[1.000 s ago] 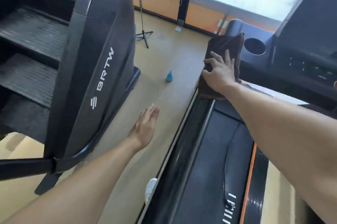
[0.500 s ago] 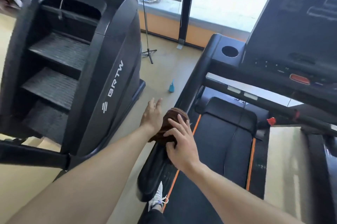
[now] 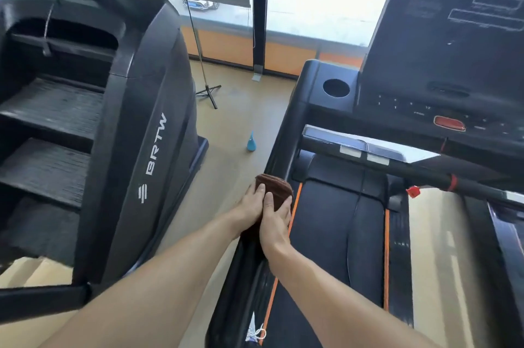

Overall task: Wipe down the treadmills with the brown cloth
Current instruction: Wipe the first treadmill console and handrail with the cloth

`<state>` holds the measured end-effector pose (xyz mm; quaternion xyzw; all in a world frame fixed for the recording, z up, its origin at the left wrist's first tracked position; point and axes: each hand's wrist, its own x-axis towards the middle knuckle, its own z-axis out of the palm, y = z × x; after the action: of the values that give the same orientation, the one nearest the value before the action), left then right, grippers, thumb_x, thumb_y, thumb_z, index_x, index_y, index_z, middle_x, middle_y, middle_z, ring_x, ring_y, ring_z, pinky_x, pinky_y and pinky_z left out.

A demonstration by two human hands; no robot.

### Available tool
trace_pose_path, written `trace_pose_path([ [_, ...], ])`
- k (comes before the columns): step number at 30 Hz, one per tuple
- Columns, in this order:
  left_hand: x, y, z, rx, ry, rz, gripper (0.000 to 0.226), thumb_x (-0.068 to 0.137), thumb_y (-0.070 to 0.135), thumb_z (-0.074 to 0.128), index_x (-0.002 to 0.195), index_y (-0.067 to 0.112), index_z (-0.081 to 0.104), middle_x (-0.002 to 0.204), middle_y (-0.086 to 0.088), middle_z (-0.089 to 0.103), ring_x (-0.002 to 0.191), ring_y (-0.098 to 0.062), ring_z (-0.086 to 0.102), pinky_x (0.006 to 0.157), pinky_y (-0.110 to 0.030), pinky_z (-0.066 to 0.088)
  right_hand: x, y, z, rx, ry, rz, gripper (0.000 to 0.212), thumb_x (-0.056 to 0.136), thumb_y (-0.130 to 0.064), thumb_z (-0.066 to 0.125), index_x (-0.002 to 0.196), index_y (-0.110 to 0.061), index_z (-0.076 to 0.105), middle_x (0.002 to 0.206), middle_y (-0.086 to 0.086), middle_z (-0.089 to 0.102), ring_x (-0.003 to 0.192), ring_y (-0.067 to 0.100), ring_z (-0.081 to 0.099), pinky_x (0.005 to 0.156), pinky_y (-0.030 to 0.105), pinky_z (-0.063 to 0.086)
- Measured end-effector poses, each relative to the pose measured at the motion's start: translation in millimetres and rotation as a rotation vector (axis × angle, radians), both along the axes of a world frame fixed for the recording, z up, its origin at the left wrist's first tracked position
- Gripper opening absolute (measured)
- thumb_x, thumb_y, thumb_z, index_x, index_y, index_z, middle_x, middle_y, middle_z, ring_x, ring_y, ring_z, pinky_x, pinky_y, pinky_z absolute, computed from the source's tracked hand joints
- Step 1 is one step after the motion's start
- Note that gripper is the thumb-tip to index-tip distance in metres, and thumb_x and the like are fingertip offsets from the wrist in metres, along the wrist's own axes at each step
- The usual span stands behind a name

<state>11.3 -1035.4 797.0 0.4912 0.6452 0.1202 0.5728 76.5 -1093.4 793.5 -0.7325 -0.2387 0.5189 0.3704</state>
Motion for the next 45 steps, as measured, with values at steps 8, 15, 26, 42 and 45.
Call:
trace_pose_path([
  [8,40,94,-13,0.053,-0.109,-0.052,0.050,0.112,0.041,0.027,0.161,0.031,0.023,0.155,-0.004,0.044,0.140,-0.024,0.043,0.111,-0.028,0.030,49,89,-21,0.069,-0.019,-0.067,0.068,0.104,-0.060,0.039,0.162,-0.045,0.006,0.167,-0.006,0.027,0.148,0.019,0.037,0.121,0.048,0.034],
  [15,69,148,-28,0.129,0.004,-0.085,0.057,0.110,0.048,0.022,0.164,0.031,0.012,0.165,-0.008,0.031,0.149,-0.032,0.033,0.123,-0.040,0.020,69,140,-25,0.011,-0.197,-0.063,0.067,0.104,-0.061,0.038,0.155,-0.020,0.020,0.147,0.011,0.053,0.132,0.033,0.054,0.110,0.042,0.044],
  [26,26,59,-24,0.182,0.040,-0.102,0.060,0.110,0.049,0.024,0.164,0.029,0.011,0.162,-0.010,0.038,0.146,-0.032,0.039,0.122,-0.042,0.026,45,64,-21,-0.003,-0.092,0.119,0.097,0.083,-0.078,0.041,0.162,-0.043,-0.003,0.164,0.003,0.038,0.144,0.027,0.046,0.117,0.047,0.041],
  [42,-95,-210,-28,0.220,0.159,-0.067,0.061,0.105,0.059,0.021,0.162,0.037,0.016,0.157,-0.003,0.046,0.139,-0.030,0.048,0.118,-0.050,0.034,-62,-189,-30,0.041,0.030,0.176,0.074,0.107,-0.043,0.049,0.165,-0.037,0.003,0.166,0.004,0.029,0.139,0.031,0.048,0.112,0.042,0.043],
  [45,-109,-245,-34,0.204,0.134,-0.011,0.061,0.104,0.062,0.022,0.161,0.039,0.018,0.154,-0.003,0.049,0.136,-0.029,0.051,0.117,-0.048,0.037,-77,-223,-34,0.102,-0.009,0.192,0.074,0.107,-0.038,0.049,0.165,-0.038,0.002,0.170,0.000,0.020,0.142,0.027,0.046,0.107,0.034,0.042],
])
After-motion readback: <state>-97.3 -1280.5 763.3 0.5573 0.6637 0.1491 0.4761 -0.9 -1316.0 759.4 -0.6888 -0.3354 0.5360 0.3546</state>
